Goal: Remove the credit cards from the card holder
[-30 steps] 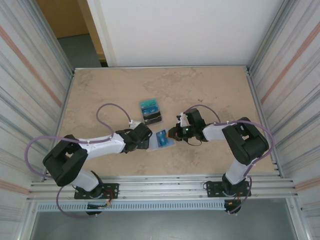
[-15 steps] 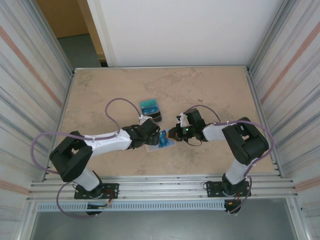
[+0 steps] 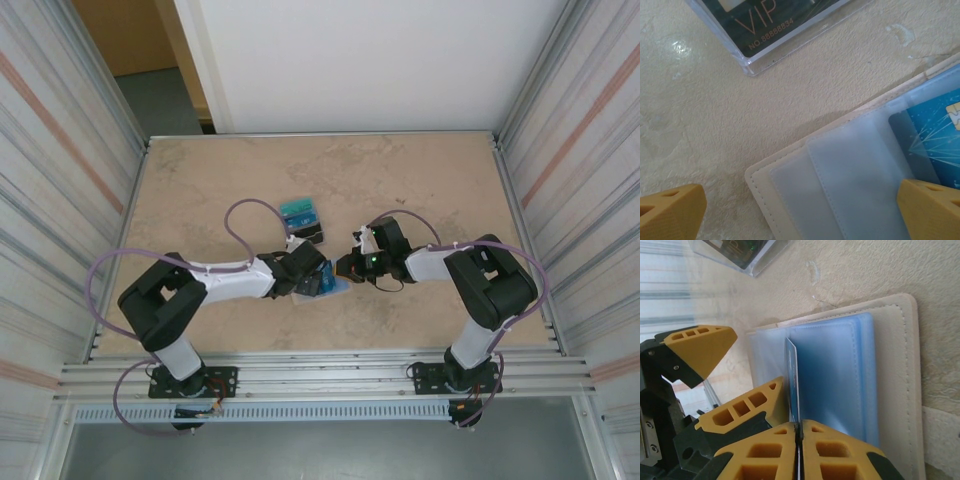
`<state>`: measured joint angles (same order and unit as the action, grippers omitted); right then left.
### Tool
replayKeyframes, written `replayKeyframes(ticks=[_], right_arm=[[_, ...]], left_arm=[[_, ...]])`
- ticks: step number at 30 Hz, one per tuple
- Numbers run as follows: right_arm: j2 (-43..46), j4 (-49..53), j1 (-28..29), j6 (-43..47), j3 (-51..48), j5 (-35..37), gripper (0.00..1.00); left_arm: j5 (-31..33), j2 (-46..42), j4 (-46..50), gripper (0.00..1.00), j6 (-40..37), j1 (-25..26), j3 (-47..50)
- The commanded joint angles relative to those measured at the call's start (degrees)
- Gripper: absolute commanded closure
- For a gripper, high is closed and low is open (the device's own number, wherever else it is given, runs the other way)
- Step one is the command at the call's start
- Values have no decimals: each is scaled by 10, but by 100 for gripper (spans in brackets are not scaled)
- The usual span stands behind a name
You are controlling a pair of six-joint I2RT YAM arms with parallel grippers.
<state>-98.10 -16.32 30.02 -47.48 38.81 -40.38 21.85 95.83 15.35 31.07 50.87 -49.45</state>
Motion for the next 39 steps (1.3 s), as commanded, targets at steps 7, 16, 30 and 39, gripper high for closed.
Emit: replayKeyframes(ticks=[7,16,30,39], right_arm=[[-4,20,21,19,32,8,83],[24,123,31,82,61,75,100],[161,345,50,303,149,196,100],[217,377,57,433,171,107,100]], left_arm=[[-11,12,4,1,-4,4,3],[4,-23,13,1,-3,4,12],[-89,-238,-94,1,-188,-56,63],[-422,-303,-130,14,-446,-118,65]])
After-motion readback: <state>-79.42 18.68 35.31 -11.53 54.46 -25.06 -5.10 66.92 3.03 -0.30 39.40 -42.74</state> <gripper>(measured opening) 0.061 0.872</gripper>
